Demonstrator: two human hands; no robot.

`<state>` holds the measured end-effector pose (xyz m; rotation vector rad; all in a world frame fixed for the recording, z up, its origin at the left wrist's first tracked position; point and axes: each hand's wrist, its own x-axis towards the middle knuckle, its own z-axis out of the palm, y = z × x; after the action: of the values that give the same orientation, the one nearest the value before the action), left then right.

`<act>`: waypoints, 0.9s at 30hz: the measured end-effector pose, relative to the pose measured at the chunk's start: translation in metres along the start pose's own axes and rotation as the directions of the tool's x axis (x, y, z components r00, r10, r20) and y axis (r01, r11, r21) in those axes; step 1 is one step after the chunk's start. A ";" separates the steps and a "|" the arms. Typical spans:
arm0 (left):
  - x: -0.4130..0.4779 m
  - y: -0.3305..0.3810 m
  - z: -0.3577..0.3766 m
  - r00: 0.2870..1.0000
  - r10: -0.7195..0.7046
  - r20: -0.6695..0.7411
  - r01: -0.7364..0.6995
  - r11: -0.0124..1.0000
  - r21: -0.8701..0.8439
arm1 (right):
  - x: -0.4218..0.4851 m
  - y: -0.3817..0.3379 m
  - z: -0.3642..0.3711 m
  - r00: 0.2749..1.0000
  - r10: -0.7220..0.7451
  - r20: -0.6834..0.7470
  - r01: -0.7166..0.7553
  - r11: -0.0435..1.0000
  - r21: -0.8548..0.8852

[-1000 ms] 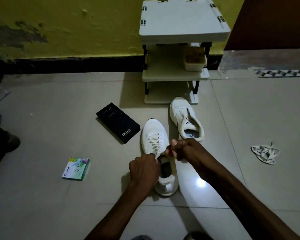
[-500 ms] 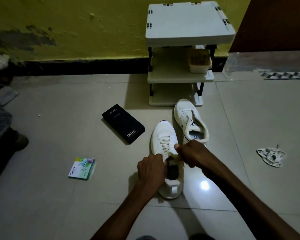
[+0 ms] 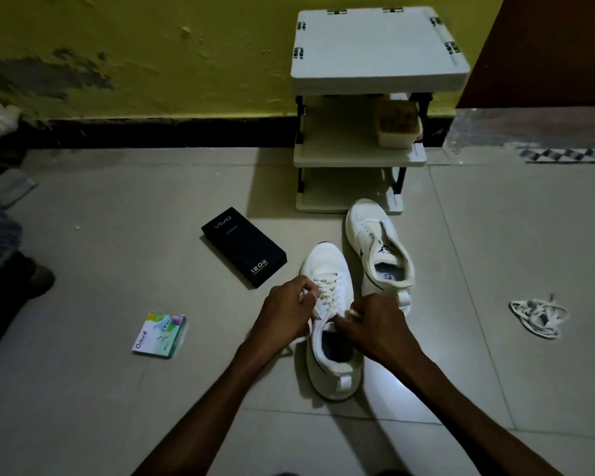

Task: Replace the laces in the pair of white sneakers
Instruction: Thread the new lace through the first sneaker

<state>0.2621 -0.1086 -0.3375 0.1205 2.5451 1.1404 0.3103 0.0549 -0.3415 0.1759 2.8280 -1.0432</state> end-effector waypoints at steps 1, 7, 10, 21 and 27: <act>0.003 0.000 0.001 1.000 0.015 0.016 -0.015 1.000 -0.002 | -0.001 0.002 0.001 1.000 -0.001 -0.004 0.001 1.000 0.008; 0.011 0.000 0.003 0.993 0.084 0.080 -0.092 0.990 0.106 | -0.003 0.010 0.011 0.999 -0.017 -0.044 0.021 0.996 0.087; 0.014 0.000 0.003 0.991 0.092 0.097 -0.106 0.984 0.145 | -0.003 0.011 0.015 0.998 -0.033 -0.051 0.038 0.995 0.092; 0.013 0.004 -0.002 0.976 0.170 0.136 -0.191 0.969 0.159 | -0.004 0.010 0.018 0.996 -0.042 -0.081 0.055 0.985 0.161; 0.009 0.006 -0.007 0.946 0.253 0.202 -0.304 0.910 0.283 | -0.003 0.012 0.020 0.993 -0.055 -0.106 0.072 0.984 0.163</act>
<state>0.2511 -0.1078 -0.3313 0.6498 2.5956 0.7700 0.3170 0.0514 -0.3637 0.1587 2.8506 -1.3216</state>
